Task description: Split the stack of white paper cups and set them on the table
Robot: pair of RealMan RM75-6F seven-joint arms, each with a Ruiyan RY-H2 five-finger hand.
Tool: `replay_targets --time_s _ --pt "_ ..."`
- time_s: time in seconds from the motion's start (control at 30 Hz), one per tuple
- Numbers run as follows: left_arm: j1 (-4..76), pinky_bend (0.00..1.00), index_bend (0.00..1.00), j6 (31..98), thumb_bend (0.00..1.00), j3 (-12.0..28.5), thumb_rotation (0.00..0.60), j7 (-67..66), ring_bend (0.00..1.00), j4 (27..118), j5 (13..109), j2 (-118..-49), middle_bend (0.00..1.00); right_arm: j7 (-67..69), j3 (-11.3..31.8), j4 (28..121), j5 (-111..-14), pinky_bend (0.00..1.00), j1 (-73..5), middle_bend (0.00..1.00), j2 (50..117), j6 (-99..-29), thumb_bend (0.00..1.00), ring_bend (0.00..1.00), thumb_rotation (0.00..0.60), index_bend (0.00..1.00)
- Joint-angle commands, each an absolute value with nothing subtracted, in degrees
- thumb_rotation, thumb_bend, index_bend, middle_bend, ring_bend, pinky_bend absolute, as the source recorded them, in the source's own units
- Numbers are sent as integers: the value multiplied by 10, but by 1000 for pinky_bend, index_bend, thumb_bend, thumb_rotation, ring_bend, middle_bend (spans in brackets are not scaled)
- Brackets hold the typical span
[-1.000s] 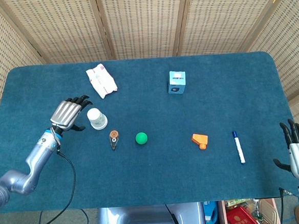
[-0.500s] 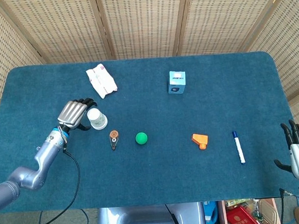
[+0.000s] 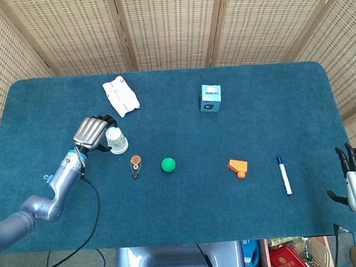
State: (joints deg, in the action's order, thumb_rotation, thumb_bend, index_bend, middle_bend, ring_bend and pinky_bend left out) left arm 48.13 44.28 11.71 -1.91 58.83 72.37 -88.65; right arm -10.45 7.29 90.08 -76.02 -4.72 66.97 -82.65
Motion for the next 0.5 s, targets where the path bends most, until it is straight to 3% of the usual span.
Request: replay_targets --time_s 0.03,0.5 --pt "483 399 382 449 76 122 600 -6 328 584 723 -892 296 -103 74 900 -758 0 -47 0 670 -827 0 0 600 0" --pt "475 399 382 468 76 114 600 22 330 572 733 -883 305 -98 72 898 -757 0 -49 0 669 -820 0 0 600 0"
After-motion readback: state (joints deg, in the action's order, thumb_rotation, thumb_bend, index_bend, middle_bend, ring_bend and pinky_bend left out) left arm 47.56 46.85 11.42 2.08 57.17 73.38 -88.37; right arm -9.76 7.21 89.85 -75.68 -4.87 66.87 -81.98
